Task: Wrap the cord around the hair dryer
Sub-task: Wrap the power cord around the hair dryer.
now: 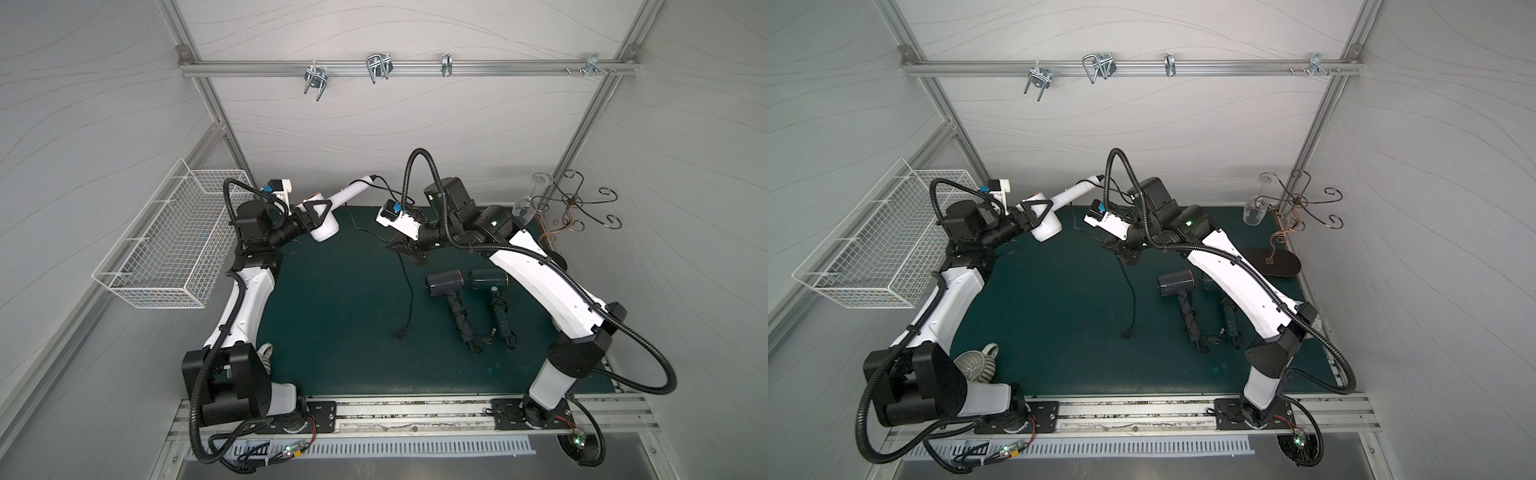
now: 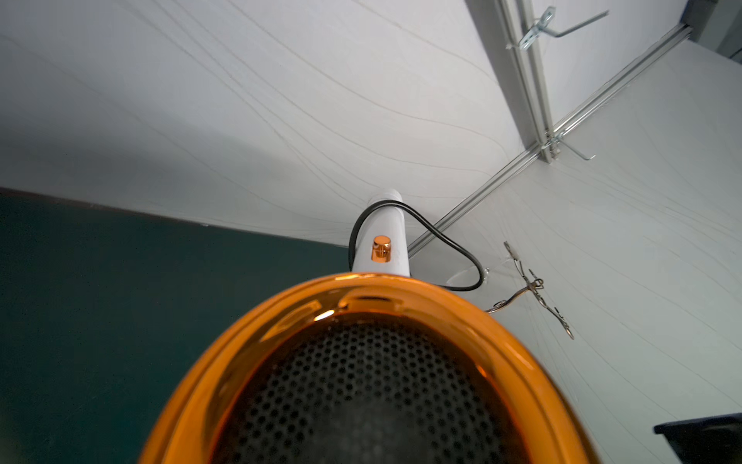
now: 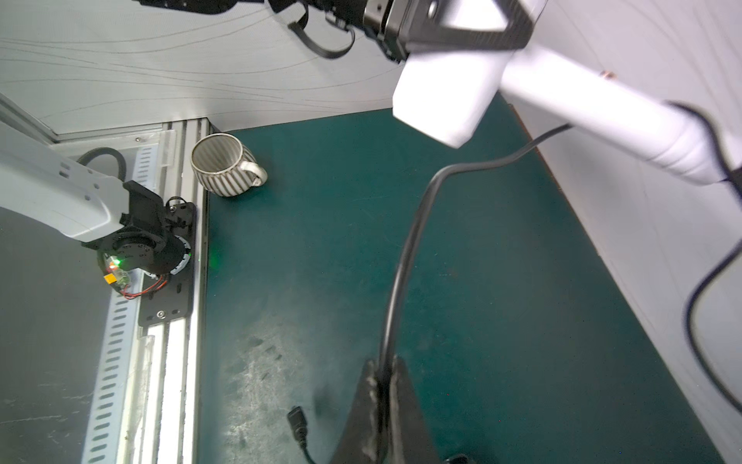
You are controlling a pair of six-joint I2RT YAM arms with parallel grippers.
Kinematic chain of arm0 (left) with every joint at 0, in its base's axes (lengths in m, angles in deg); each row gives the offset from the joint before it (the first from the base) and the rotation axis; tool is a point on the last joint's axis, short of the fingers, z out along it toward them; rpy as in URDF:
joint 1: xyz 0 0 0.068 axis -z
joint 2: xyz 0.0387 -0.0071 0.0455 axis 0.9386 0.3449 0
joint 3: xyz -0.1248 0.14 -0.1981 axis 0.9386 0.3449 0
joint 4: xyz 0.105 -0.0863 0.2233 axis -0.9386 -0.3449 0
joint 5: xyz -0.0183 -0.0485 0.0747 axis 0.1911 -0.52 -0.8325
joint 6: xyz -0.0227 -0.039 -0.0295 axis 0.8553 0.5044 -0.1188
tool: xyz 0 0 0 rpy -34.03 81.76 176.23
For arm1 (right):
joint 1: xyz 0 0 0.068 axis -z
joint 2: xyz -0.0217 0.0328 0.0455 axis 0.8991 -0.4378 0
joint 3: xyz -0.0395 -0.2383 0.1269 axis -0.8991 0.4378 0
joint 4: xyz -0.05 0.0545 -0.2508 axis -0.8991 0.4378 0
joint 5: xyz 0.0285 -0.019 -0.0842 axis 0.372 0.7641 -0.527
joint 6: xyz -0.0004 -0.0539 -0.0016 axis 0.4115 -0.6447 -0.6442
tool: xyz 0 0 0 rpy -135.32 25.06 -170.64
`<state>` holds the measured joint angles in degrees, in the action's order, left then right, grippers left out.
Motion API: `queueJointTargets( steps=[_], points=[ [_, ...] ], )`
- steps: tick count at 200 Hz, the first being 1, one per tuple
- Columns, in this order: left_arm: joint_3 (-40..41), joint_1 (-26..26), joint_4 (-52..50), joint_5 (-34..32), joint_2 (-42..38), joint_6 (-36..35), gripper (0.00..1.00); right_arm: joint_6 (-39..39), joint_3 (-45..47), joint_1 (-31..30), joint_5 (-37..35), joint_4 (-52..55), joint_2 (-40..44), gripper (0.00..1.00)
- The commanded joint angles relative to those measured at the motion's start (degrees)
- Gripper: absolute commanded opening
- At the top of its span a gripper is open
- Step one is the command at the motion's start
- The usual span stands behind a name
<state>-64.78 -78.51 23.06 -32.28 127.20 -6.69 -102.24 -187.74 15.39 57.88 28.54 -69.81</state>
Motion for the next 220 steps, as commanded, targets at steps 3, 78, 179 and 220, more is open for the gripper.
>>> queueJointTargets(
  steps=[3,78,179,220],
  points=[
    [-0.89,1.23,-2.68,-2.46,-1.33,-7.54,0.0,-3.59,-3.79,-0.71,-2.29,3.17,-0.98,0.0],
    [-0.45,4.45,-8.77,-7.09,0.86,-14.01,0.0,-5.45,-15.5,-2.55,-4.96,4.09,-2.96,0.0],
    [0.95,8.1,-11.61,-10.44,4.49,-17.71,0.0,-8.75,-23.33,-5.19,-10.18,1.77,-2.18,0.0],
    [1.75,11.04,-13.39,-11.1,4.18,-19.4,0.0,-10.11,-24.46,-5.32,-10.62,1.65,-2.88,0.0]
  ],
)
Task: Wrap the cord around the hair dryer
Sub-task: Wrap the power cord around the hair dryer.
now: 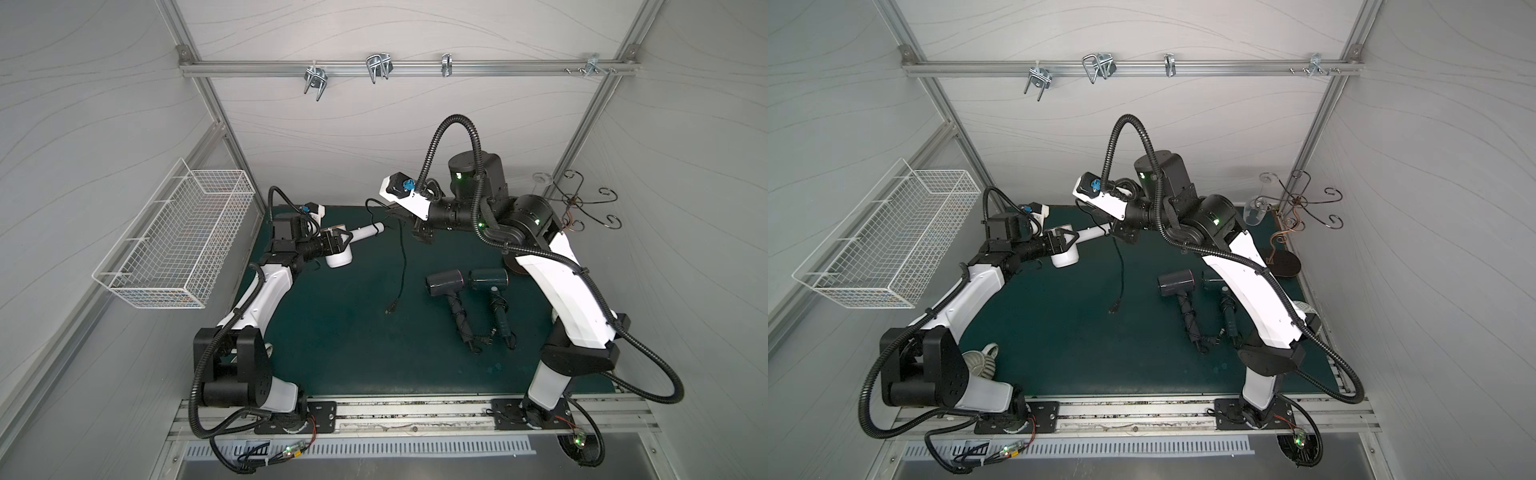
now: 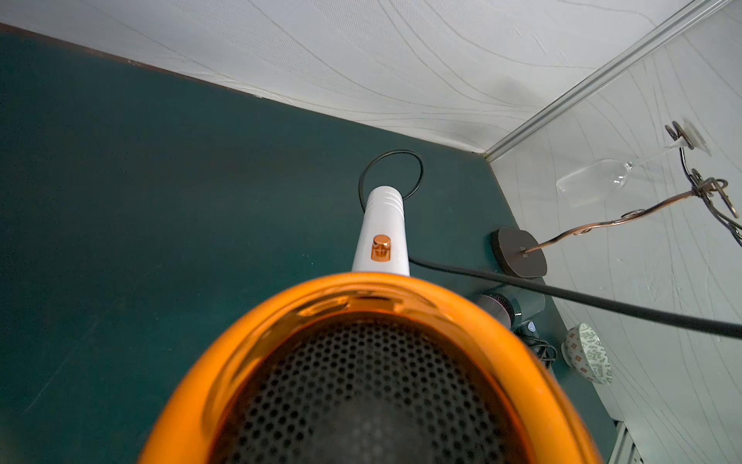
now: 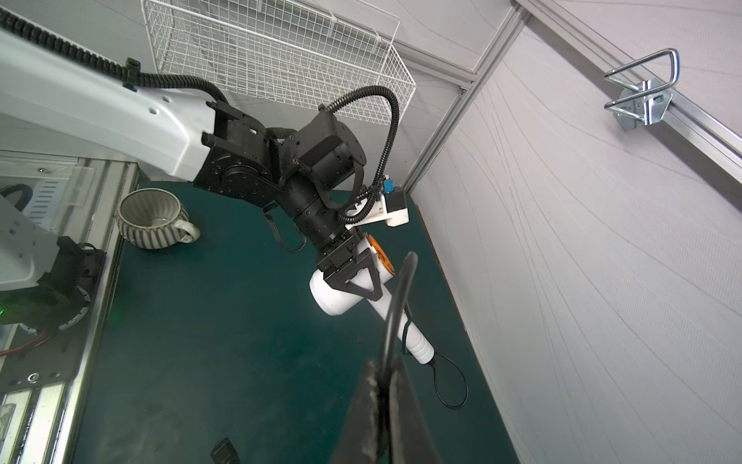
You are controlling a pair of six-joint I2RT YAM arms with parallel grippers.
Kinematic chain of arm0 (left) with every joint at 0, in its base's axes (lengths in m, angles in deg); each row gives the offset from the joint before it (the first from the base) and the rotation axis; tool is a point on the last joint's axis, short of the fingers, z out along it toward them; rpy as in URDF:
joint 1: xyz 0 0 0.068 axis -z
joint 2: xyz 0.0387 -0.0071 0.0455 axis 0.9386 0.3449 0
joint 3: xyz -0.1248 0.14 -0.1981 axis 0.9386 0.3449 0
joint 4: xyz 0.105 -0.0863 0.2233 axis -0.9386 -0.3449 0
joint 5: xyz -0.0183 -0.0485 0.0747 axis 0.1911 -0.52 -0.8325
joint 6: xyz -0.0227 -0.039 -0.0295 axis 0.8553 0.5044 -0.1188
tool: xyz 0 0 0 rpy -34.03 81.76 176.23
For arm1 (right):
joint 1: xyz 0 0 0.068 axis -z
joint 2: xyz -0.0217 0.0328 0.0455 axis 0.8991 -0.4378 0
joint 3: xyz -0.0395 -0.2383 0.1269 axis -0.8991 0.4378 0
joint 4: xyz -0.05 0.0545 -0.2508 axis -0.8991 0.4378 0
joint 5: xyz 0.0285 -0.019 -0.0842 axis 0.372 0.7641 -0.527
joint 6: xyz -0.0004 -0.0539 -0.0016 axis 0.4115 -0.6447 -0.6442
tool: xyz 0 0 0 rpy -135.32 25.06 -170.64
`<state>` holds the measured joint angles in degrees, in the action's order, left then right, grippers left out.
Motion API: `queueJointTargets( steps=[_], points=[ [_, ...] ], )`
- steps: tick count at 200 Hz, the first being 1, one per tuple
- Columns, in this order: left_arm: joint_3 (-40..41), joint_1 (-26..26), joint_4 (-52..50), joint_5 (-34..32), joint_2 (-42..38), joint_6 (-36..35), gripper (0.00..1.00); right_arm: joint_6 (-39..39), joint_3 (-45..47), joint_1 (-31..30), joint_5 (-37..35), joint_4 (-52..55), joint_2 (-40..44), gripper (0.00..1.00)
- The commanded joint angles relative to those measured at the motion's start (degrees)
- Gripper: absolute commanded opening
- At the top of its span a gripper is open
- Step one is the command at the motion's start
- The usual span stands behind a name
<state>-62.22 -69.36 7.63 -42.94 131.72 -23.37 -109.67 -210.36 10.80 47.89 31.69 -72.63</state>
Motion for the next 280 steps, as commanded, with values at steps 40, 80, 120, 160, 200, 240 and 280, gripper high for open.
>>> queueJointTargets(
  steps=[40,80,120,160,200,240,280],
  points=[
    [0.87,3.23,4.07,-1.79,0.01,-1.16,0.0,-2.23,-3.76,-2.62,1.53,-2.2,-0.67,0.0],
    [-0.47,3.22,10.36,0.92,1.2,5.02,0.0,-0.92,-3.92,-6.88,3.89,-1.19,-2.94,0.0],
    [-1.29,3.22,14.33,7.09,-0.39,8.37,0.0,-1.82,0.73,-6.23,0.65,-0.13,-2.98,0.0],
    [0.78,3.44,13.67,11.95,-2.46,8.13,0.0,-2.47,0.9,-4.51,-1.18,-0.43,-2.96,0.0],
    [3.13,5.77,6.97,10.62,-2.73,2.22,0.0,-3.78,-2.17,-4.36,-2.75,-0.86,-3.8,0.0],
    [3.38,8.32,0.43,8.07,-2.98,-2.75,0.0,-6.13,-3.38,-2.74,-4.93,-1.14,-2.65,0.0],
    [3.44,8.84,-5.57,3.88,-5.73,-7.1,0.0,-9.79,-1.68,1.79,-8.35,-1.77,0.58,0.0]
  ],
)
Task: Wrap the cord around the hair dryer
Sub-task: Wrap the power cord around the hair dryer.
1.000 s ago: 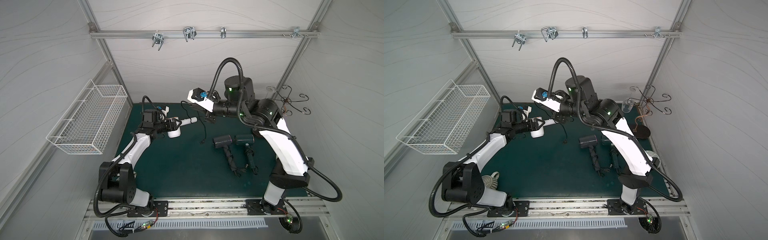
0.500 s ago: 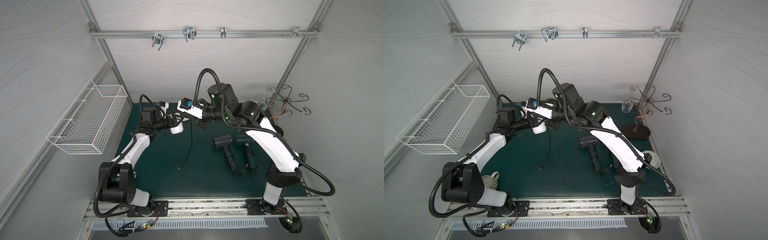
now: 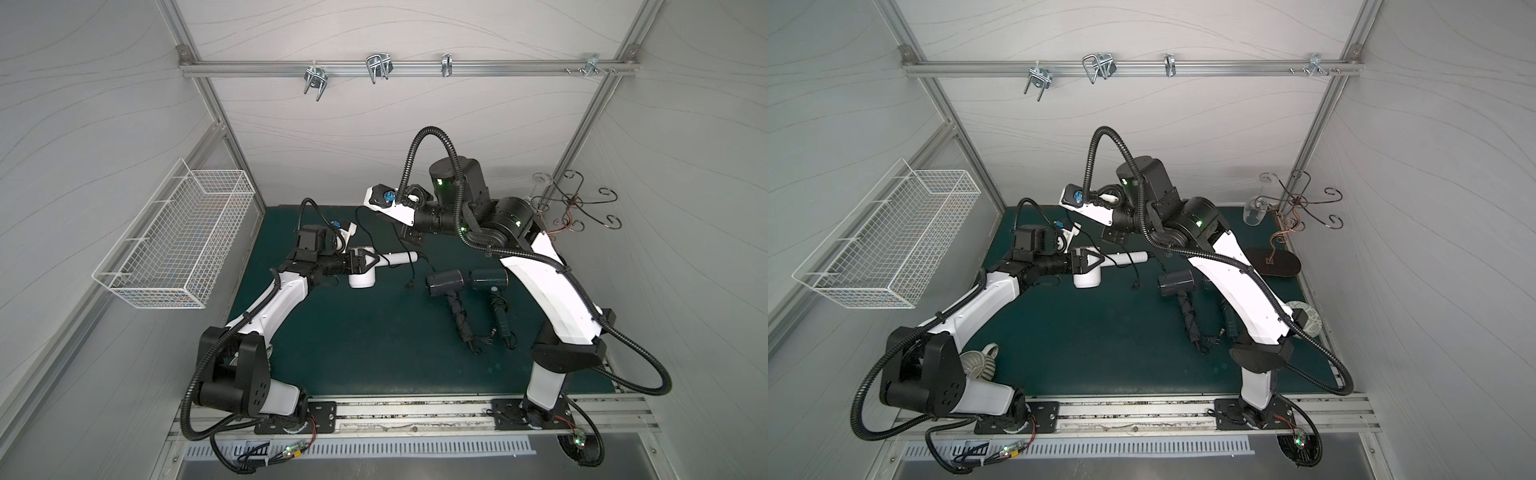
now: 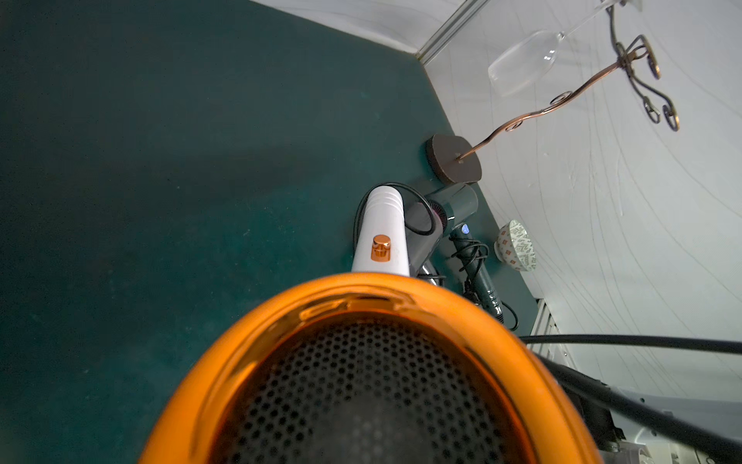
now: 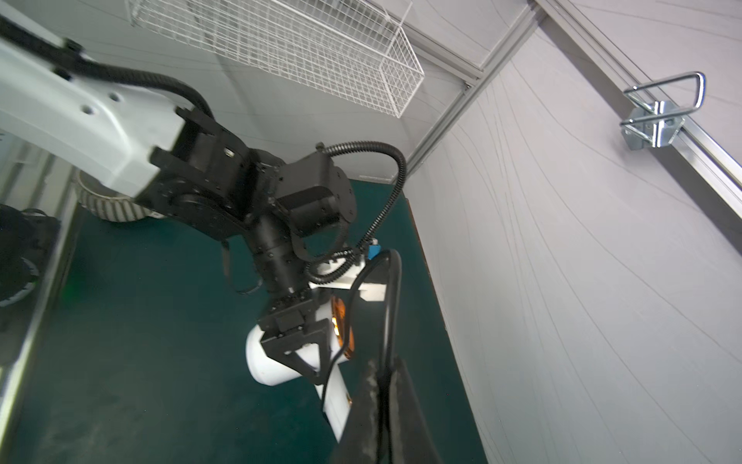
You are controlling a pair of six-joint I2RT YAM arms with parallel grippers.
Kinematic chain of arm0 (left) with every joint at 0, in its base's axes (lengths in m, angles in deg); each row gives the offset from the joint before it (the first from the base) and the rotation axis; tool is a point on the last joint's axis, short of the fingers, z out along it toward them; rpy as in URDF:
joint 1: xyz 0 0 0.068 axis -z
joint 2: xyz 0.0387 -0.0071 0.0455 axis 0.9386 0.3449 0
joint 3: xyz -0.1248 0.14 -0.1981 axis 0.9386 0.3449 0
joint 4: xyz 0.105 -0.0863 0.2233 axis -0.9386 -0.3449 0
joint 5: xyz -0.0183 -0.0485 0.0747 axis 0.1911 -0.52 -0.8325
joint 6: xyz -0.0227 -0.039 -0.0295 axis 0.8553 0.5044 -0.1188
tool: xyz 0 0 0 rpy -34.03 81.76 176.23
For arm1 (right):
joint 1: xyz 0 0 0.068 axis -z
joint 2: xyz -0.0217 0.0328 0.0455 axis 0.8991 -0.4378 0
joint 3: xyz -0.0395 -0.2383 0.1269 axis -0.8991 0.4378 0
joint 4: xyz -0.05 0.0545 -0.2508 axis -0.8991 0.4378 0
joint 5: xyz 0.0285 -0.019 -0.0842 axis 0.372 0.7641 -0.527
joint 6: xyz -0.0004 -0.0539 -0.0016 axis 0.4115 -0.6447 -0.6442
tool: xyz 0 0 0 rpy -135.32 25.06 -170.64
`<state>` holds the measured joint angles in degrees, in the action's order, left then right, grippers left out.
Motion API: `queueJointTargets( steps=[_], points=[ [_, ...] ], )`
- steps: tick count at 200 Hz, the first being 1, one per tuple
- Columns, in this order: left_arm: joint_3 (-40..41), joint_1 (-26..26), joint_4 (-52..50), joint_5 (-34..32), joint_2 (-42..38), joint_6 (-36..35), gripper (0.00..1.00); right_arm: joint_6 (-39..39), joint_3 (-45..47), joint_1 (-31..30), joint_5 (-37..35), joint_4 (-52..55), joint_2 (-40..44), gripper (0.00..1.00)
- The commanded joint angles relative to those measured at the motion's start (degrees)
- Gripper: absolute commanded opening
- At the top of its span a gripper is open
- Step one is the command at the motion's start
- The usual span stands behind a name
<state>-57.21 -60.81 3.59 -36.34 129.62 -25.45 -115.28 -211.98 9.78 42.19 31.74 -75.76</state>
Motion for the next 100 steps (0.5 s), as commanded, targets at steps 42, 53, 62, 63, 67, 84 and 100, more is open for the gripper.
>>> queueJointTargets(
  steps=[42,53,62,63,67,84,100],
  points=[
    [-1.58,2.45,-5.52,-4.28,-3.91,-7.46,0.0,-7.17,-1.03,5.28,-4.47,-5.39,4.22,0.0],
    [-1.76,3.5,-6.91,-4.77,-3.91,-8.28,0.0,-7.88,-1.03,5.76,-4.93,-6.48,3.77,0.0],
    [-1.7,4.27,-7.81,-5.3,-4.02,-8.64,0.0,-8.17,-1.16,6.15,-4.95,-7.29,3.34,0.0],
    [-1.64,4.35,-7.87,-5.31,-4.05,-8.71,0.0,-8.19,-1.19,6.21,-4.97,-7.36,3.29,0.0],
    [-1.53,4.53,-8.04,-5.28,-4.14,-8.77,0.0,-8.21,-1.36,6.27,-4.82,-7.74,3.08,0.0],
    [-1.07,5.53,-8.93,-5.81,-4.82,-9.26,0.0,-8.51,-2.15,6.62,-4.45,-9.1,2.25,0.0],
    [-0.88,5.92,-9.96,-5.81,-6.01,-9.57,0.0,-8.96,-2.35,7.12,-4.45,-10.9,1.44,0.0]
  ],
)
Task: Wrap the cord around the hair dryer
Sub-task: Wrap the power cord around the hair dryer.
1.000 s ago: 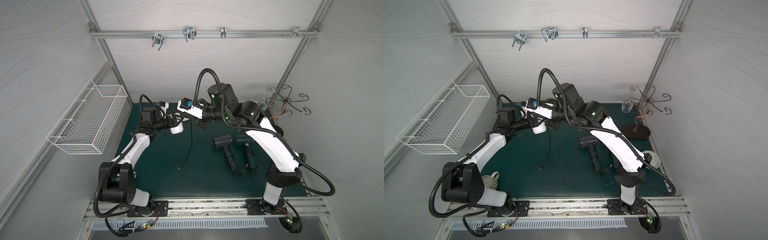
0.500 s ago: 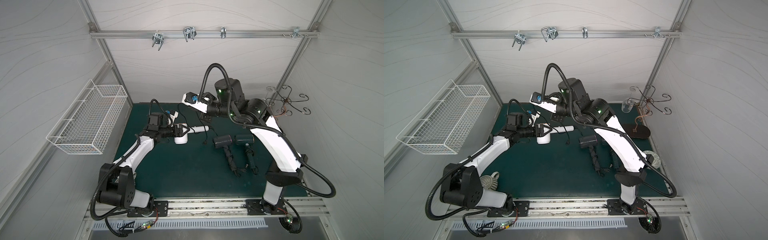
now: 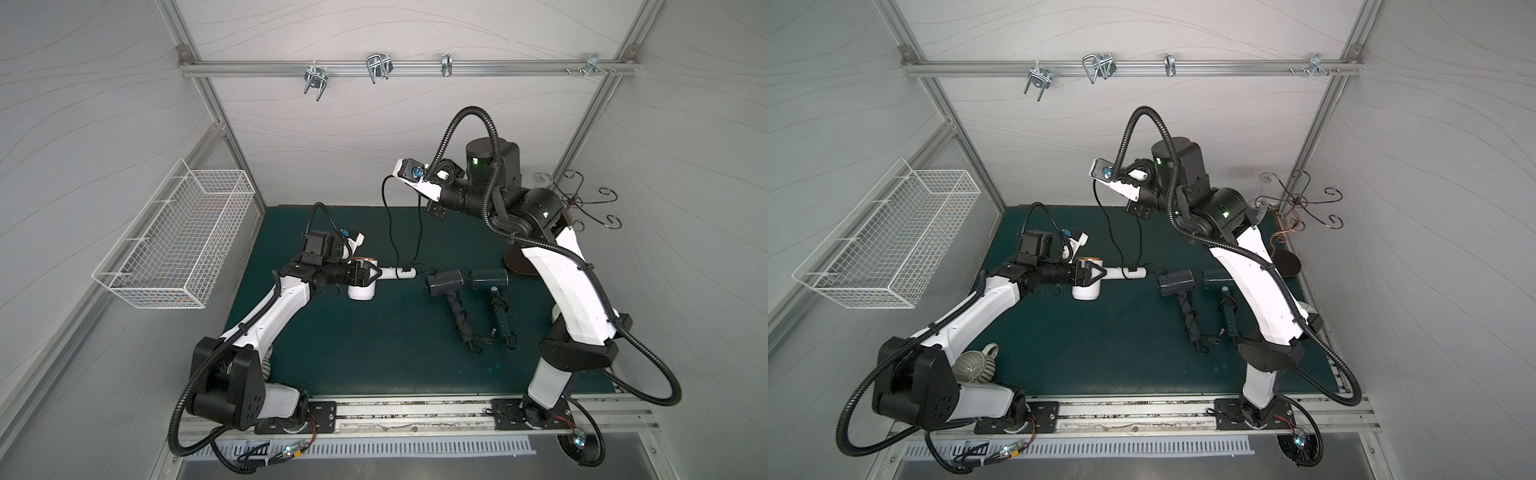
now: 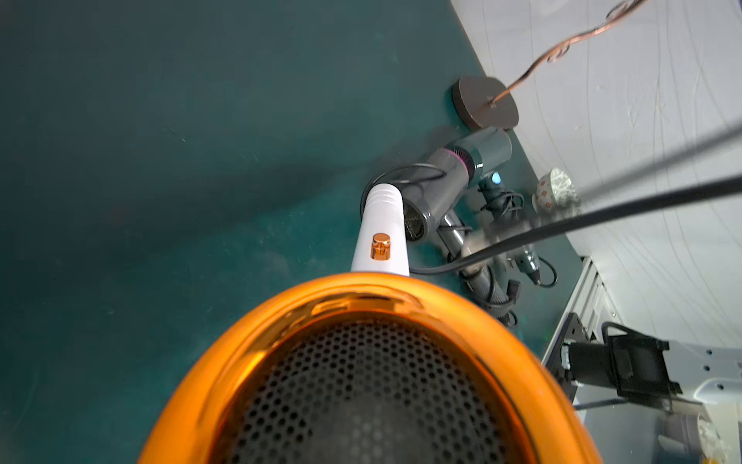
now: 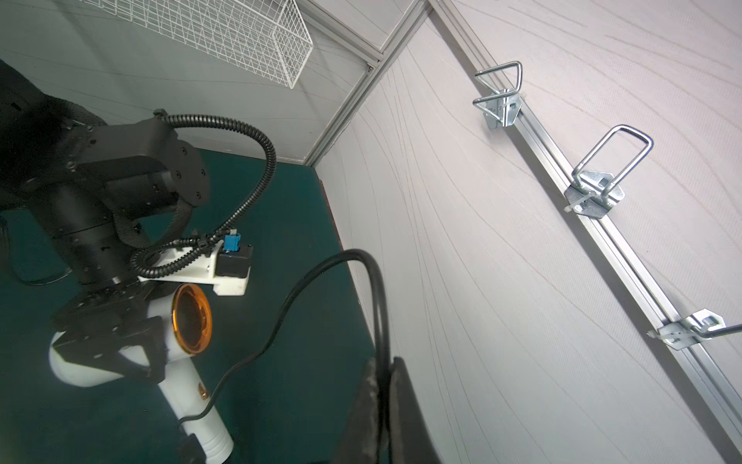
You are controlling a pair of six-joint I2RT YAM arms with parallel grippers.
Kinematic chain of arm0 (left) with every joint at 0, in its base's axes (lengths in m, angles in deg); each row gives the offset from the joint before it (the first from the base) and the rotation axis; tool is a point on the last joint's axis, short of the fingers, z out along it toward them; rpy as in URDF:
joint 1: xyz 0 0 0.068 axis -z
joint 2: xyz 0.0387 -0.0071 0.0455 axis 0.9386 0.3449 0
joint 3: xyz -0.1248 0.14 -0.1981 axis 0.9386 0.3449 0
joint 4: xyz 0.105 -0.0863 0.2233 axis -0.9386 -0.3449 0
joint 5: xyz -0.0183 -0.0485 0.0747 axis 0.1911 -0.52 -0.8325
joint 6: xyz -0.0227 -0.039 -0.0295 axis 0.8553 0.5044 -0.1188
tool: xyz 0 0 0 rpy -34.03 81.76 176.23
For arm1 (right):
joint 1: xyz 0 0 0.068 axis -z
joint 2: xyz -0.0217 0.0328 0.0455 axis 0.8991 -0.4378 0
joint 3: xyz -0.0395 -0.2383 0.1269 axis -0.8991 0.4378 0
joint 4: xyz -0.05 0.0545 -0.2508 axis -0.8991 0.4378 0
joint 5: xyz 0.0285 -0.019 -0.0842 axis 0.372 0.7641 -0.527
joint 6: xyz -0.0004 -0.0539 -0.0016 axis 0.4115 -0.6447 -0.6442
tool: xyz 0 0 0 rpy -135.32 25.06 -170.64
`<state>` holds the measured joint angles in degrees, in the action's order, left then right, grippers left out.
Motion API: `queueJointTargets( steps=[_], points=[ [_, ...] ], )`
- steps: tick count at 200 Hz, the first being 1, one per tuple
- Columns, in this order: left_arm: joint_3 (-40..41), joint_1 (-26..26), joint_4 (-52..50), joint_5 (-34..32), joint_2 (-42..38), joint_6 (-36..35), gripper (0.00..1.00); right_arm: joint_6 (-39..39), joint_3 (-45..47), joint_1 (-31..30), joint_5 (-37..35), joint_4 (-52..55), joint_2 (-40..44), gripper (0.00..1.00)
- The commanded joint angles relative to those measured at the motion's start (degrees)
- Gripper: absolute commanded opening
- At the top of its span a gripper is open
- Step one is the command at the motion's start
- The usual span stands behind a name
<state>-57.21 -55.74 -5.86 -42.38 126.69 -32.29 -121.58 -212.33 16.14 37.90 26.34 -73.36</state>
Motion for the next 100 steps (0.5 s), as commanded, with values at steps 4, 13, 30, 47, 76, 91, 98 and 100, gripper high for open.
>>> queueJointTargets(
  steps=[4,13,30,47,76,91,98,100],
  points=[
    [-0.81,0.9,-0.78,0.34,-3.51,-2.88,0.0,-2.78,-2.0,0.91,-0.11,-5.93,-1.19,0.0],
    [-0.8,1.09,-1.55,0.23,-4.48,-3.2,0.0,-3.05,-2.21,1.26,-0.22,-6.86,-1.84,0.0],
    [-0.7,1.36,-3.22,0.85,-6.28,-3.7,0.0,-3.06,-2.91,1.85,0.64,-8.41,-3.03,0.0],
    [-0.45,1.85,-4.57,1.58,-8.6,-3.76,0.0,-3.26,-3.44,1.94,1.76,-9.91,-4.17,0.0],
    [-0.91,2.55,-6.64,5.71,-12.62,-3.04,0.0,-2.95,-4.27,2.47,3.29,-12.21,-6.1,0.0],
    [-1.57,3.03,-6.8,9.34,-14.46,-1.98,0.0,-1.62,-3.73,3.47,4.8,-12.46,-7.09,0.0],
    [-1.78,3.14,-6.28,11.5,-15.21,-1.23,0.0,-0.57,-3.08,4.07,5.94,-12.4,-7.5,0.0],
    [-1.81,3.21,-6.02,12.19,-15.48,-0.95,0.0,-0.26,-2.86,4.29,6.27,-12.36,-7.51,0.0]
  ],
)
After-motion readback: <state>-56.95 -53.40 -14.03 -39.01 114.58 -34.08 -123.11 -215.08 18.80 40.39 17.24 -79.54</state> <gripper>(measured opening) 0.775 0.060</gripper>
